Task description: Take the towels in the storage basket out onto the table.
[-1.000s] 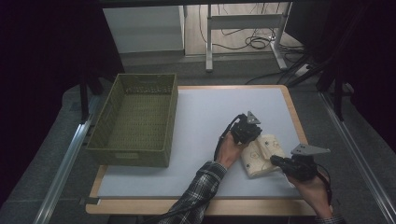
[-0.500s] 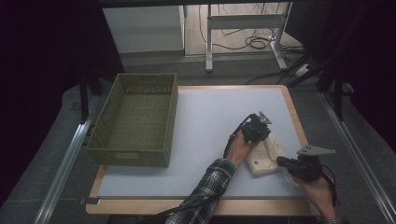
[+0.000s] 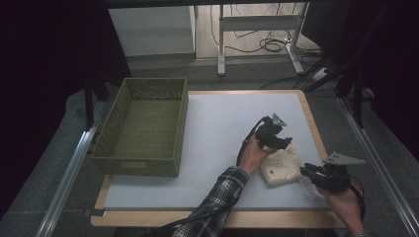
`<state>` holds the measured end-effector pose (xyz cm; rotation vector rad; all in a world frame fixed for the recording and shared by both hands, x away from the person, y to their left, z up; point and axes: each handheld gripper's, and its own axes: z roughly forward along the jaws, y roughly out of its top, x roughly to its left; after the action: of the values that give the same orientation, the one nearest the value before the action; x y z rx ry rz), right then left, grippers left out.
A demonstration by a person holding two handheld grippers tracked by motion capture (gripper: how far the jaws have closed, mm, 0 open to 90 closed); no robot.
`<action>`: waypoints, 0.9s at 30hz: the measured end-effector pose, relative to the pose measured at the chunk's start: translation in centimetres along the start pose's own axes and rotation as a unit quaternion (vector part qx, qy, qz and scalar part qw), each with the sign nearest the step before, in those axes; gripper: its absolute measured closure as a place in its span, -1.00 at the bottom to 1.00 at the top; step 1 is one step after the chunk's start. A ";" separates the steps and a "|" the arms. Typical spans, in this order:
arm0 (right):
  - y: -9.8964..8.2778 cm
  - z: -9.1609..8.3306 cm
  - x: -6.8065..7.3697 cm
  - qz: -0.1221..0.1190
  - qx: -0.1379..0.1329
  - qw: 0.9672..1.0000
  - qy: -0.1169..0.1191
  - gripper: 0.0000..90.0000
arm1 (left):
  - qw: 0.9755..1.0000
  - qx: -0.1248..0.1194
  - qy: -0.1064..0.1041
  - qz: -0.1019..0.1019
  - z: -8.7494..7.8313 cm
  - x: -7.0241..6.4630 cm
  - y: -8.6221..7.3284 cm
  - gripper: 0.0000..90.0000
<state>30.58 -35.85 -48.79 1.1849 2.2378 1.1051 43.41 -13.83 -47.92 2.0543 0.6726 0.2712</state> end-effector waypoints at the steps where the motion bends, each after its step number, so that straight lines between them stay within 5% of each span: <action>1: 0.1 -0.3 -0.2 0.001 -0.003 1.000 -0.004 0.52 | 1.000 -0.002 0.002 0.000 -0.3 0.0 0.0 -0.14; 6: 0.7 -0.9 -0.8 0.005 -0.008 1.000 -0.022 0.41 | 1.000 0.011 0.018 0.010 -1.7 0.5 -0.8 -0.17; 14: 0.3 1.2 -1.0 0.002 0.019 0.999 -0.032 0.26 | 0.999 0.041 0.027 0.000 -3.7 1.8 -3.9 -0.11; 21: -1.2 1.9 -1.5 0.011 0.040 0.998 -0.037 0.15 | 0.998 0.053 0.039 -0.019 -4.2 2.8 -6.5 -0.08; 24: -1.6 2.3 -1.4 0.013 0.043 0.999 -0.030 0.16 | 0.997 0.044 0.024 -0.052 -4.4 3.7 -7.4 -0.09; 27: -1.7 2.6 -1.4 0.023 0.046 0.998 -0.022 0.22 | 0.997 0.049 0.022 -0.052 -4.0 3.8 -7.7 -0.09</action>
<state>32.19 -36.32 -51.77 1.2920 2.2583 0.9932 42.04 -5.59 -52.38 2.1032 0.8319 0.2287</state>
